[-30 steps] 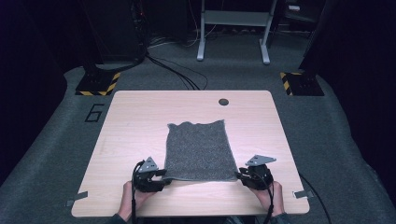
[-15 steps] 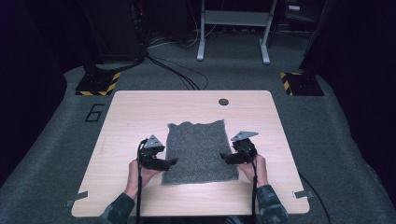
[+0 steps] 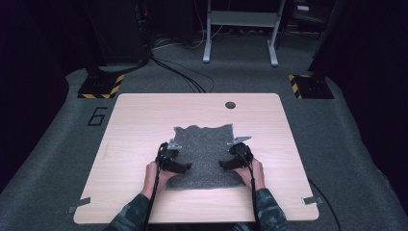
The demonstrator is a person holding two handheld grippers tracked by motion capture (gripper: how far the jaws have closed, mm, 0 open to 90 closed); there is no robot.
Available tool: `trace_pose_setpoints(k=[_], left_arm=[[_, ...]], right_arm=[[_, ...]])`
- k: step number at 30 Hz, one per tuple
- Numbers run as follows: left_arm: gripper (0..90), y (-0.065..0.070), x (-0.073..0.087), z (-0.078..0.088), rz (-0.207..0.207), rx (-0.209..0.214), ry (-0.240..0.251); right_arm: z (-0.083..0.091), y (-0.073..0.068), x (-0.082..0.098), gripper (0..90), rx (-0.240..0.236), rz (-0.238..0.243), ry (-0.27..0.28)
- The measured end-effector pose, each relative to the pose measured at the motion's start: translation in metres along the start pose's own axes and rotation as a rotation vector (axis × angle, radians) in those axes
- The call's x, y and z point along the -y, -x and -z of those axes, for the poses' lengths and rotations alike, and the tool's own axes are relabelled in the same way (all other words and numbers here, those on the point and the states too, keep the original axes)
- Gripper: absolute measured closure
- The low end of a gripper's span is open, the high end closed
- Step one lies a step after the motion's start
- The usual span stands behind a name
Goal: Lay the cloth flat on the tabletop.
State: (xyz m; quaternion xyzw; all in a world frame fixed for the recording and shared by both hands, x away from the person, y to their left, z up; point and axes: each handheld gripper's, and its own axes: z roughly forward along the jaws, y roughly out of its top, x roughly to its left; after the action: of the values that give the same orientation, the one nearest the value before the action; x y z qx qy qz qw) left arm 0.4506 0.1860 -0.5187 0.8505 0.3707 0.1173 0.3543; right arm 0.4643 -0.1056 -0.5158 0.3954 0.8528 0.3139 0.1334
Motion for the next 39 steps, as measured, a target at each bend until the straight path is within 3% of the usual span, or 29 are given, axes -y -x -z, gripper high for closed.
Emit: trace_pose_setpoints(k=[6,13,23,32,39], left_arm=[[17.9,-0.002,-0.003,-0.004,-0.015,-0.017,-0.001],[17.8,-0.007,-0.008,-0.01,-0.012,-0.03,0.014],[15.6,-0.013,-0.012,-0.008,0.033,-0.007,0.029],[14.7,-0.008,-0.015,0.02,0.017,-0.019,0.08],[14.5,-0.003,-0.014,0.042,0.002,-0.031,0.095]], right_arm=[[0.001,-0.002,0.004,11.0,0.015,-0.013,0.005],[-0.004,0.007,-0.002,8.7,0.03,-0.014,-0.005],[-0.003,0.008,-0.003,5.7,0.024,-0.029,-0.005],[0.028,0.005,-0.002,4.5,0.031,-0.05,0.057],[0.056,0.004,0.001,4.5,0.045,-0.028,0.097]])
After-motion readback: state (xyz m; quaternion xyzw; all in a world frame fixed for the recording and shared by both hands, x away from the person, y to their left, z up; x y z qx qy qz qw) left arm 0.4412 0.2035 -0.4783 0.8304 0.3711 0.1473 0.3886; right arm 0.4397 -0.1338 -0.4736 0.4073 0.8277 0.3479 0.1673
